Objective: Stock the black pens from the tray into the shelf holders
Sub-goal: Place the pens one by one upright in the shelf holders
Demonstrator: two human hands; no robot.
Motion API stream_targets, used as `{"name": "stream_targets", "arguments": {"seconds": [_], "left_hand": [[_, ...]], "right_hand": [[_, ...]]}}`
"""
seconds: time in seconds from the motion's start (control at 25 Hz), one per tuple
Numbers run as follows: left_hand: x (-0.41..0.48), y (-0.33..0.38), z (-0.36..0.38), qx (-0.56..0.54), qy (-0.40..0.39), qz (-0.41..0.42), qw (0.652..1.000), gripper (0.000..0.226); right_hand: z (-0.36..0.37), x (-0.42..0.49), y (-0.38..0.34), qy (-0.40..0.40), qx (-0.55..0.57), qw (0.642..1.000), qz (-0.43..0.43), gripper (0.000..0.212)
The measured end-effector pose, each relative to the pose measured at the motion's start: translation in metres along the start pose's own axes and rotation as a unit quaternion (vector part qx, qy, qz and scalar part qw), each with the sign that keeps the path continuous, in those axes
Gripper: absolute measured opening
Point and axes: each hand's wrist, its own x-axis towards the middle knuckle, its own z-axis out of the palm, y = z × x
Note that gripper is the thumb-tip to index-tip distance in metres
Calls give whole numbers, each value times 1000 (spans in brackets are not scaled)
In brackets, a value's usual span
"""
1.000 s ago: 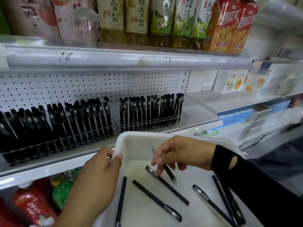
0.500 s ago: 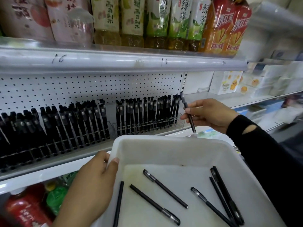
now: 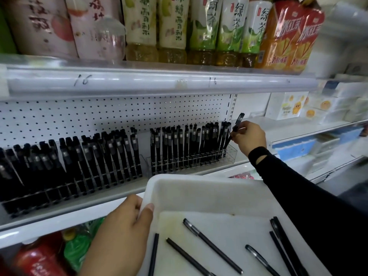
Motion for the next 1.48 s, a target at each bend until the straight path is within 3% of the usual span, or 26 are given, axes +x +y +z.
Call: {"name": "stream_targets", "arguments": {"seconds": [0.32, 0.6, 0.8, 0.84, 0.92, 1.0, 1.04, 1.12, 1.4, 1.48], "left_hand": [[3, 1, 4, 22, 0, -3, 1000, 27], [-3, 3, 3, 7, -3, 1, 1000, 27], [-9, 4, 2, 6, -6, 10, 1000, 29], [-11, 4, 2, 4, -9, 11, 1000, 29], [-14, 6, 3, 9, -15, 21, 1000, 29], [-19, 8, 3, 8, -11, 23, 1000, 29], [-21, 9, 3, 5, -9, 24, 1000, 29], [-23, 11, 4, -2, 0, 27, 1000, 27], [-22, 7, 0, -3, 1, 33, 999, 27], [-23, 8, -3, -9, -4, 30, 999, 27]], "right_hand": [[20, 4, 10, -82, -192, 977, -50, 3], [10, 2, 9, -110, -202, 973, 0, 18], [-52, -71, -49, -72, -227, 959, -151, 27], [-62, -96, -60, -97, -228, 950, -188, 34], [-70, -144, -71, -237, -262, 913, -201, 43], [-60, -178, -67, -403, -342, 833, -165, 42], [-54, -188, -63, -445, -370, 801, -151, 40], [-46, -196, -55, -472, -389, 780, -134, 43], [-30, -200, -47, -440, -356, 812, -144, 26], [-41, -187, -56, -430, -271, 853, -116, 20]]}}
